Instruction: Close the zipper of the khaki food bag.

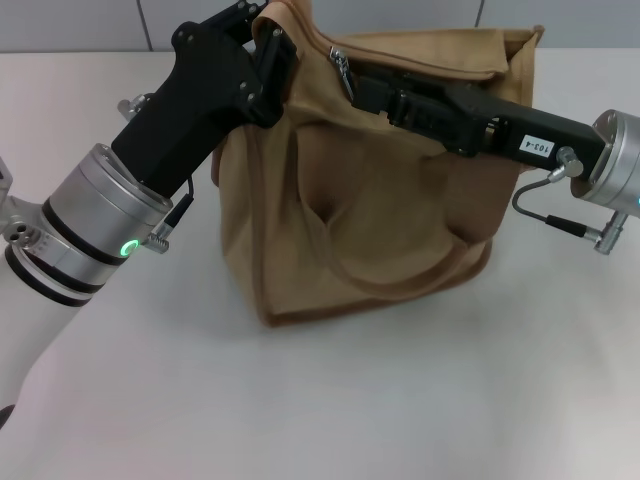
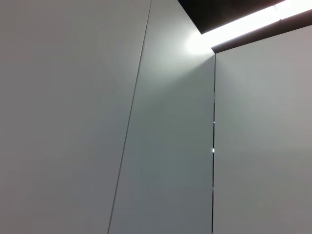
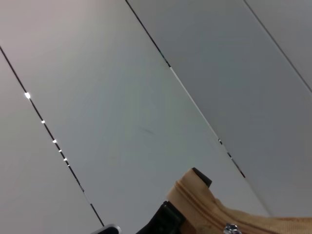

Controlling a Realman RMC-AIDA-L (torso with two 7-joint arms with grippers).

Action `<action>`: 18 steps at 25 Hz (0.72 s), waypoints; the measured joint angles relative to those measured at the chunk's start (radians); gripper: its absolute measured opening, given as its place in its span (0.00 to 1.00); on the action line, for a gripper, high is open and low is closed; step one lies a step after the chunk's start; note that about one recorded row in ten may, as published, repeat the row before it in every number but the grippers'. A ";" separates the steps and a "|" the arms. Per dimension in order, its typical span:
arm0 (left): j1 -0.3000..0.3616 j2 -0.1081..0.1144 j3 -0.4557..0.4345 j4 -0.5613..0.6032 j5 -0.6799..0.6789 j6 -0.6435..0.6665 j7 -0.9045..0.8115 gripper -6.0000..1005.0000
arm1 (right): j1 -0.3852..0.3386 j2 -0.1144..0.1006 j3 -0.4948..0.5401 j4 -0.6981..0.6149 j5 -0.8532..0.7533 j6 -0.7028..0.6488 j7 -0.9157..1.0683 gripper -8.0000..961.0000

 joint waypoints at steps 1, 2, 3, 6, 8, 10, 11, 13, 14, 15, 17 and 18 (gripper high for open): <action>0.000 0.000 0.000 0.000 0.000 0.000 0.000 0.12 | 0.001 0.000 0.000 -0.001 0.000 0.004 0.005 0.45; -0.001 0.000 0.000 -0.001 0.000 0.000 0.000 0.12 | 0.002 0.000 0.000 -0.001 0.000 0.007 0.009 0.45; -0.002 0.000 0.000 -0.001 0.000 0.000 0.000 0.12 | 0.004 0.000 0.000 -0.001 0.000 0.010 0.011 0.45; -0.003 0.000 0.000 -0.003 0.000 0.000 0.000 0.12 | 0.010 0.000 -0.011 -0.001 -0.001 0.004 0.012 0.45; -0.004 0.000 0.000 -0.006 0.000 0.001 0.000 0.12 | 0.011 0.000 -0.021 -0.004 -0.001 -0.008 0.012 0.45; -0.005 0.000 0.000 -0.008 0.000 0.000 0.000 0.12 | 0.011 -0.001 -0.024 -0.007 -0.001 -0.005 0.015 0.45; -0.005 0.000 0.000 -0.008 0.000 0.001 0.000 0.12 | 0.011 -0.001 -0.022 -0.009 -0.001 0.002 0.019 0.45; -0.005 0.000 0.000 -0.009 0.000 0.001 0.000 0.12 | 0.010 -0.002 -0.021 -0.010 0.000 0.012 0.024 0.45; -0.005 0.000 0.000 -0.009 0.000 0.001 0.000 0.12 | 0.010 -0.002 -0.022 -0.010 0.000 0.014 0.024 0.45; -0.005 0.000 0.000 -0.009 0.000 0.001 0.000 0.12 | 0.012 -0.002 -0.024 -0.010 0.000 0.015 0.025 0.44; -0.006 0.000 0.000 -0.009 0.000 0.001 0.000 0.12 | 0.016 -0.001 -0.026 -0.010 -0.001 0.016 0.025 0.44; -0.007 0.000 0.000 -0.009 0.000 0.001 0.000 0.12 | 0.018 0.000 -0.026 -0.009 -0.001 0.016 0.024 0.44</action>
